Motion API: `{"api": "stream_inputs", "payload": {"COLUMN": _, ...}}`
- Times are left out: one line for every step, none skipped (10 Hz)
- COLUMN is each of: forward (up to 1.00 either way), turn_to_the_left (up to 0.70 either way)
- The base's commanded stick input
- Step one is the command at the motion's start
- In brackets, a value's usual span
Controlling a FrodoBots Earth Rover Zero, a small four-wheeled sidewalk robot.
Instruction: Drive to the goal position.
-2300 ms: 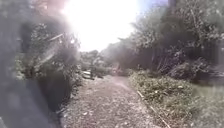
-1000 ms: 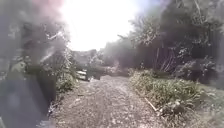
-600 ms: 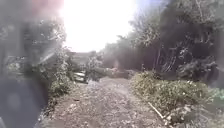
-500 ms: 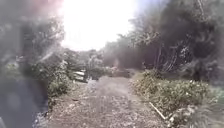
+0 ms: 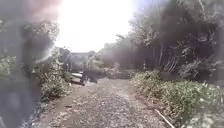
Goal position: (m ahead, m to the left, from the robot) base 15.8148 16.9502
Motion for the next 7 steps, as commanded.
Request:
{"api": "stream_inputs", "payload": {"forward": 0.5, "turn_to_the_left": 0.0}}
{"api": "stream_inputs", "payload": {"forward": 0.5, "turn_to_the_left": 0.0}}
{"api": "stream_inputs", "payload": {"forward": 0.5, "turn_to_the_left": 0.0}}
{"api": "stream_inputs", "payload": {"forward": 0.5, "turn_to_the_left": 0.0}}
{"api": "stream_inputs", "payload": {"forward": 0.5, "turn_to_the_left": 0.0}}
{"api": "stream_inputs", "payload": {"forward": 0.5, "turn_to_the_left": 0.0}}
{"api": "stream_inputs", "payload": {"forward": 0.5, "turn_to_the_left": 0.0}}
